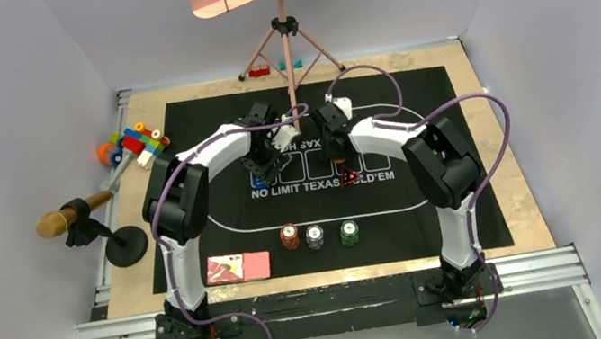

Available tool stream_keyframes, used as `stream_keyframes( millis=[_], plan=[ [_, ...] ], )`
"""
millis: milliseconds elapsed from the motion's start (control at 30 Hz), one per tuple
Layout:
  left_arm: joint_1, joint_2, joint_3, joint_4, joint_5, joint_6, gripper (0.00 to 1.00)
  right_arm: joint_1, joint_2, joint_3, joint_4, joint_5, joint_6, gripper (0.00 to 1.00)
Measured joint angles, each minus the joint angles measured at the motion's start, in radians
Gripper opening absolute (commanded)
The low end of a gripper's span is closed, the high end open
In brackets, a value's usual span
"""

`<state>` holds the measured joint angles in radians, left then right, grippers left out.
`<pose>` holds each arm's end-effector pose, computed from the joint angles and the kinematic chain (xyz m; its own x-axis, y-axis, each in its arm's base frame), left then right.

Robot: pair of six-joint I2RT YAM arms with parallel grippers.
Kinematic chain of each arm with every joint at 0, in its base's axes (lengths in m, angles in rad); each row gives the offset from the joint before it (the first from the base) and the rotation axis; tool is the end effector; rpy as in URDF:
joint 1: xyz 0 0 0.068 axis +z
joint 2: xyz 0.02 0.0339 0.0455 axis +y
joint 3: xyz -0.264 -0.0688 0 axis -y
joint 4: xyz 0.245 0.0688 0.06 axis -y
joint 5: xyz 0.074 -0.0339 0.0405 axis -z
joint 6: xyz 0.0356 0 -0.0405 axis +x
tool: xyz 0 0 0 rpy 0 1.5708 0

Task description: Distribute texas hold em gaming equipment

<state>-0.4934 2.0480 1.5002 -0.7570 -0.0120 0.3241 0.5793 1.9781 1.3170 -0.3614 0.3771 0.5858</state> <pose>0.3617 -0.1940 0.1659 -0.6556 0.7141 -0.2455 0.7169 0.6907 0.0947 0.3508 0.2138 0.1614 -0.7877 0.0989 -0.6081 0.1046 0.9942 0.0263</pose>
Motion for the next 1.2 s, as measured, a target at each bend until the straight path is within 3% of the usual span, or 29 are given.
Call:
stream_keyframes(
  millis=[300,567,800,867,933,1000,1200],
  plan=[
    [0.000,-0.004,-0.013,0.000,-0.059,0.001,0.57,-0.103,0.064,0.102,-0.049,0.017,-0.011,0.47],
    [-0.009,-0.069,-0.112,0.045,-0.086,0.010,0.49,-0.150,0.119,0.193,-0.080,0.018,-0.032,0.47],
    [-0.005,-0.150,-0.222,0.042,-0.097,0.013,0.46,-0.160,0.158,0.256,-0.082,0.016,-0.053,0.61],
    [-0.003,-0.167,-0.240,0.038,-0.097,0.012,0.53,-0.160,0.157,0.256,-0.082,0.007,-0.056,0.65],
    [0.000,-0.192,-0.253,0.038,-0.095,0.013,0.70,-0.161,0.151,0.249,-0.076,-0.001,-0.056,0.68],
    [0.005,-0.224,-0.256,0.034,-0.084,0.016,0.79,-0.161,0.126,0.211,-0.058,-0.009,-0.056,0.69],
    [0.011,-0.264,-0.148,0.024,0.002,0.023,0.86,-0.161,-0.019,0.058,-0.031,-0.040,-0.055,0.68]
  ],
)
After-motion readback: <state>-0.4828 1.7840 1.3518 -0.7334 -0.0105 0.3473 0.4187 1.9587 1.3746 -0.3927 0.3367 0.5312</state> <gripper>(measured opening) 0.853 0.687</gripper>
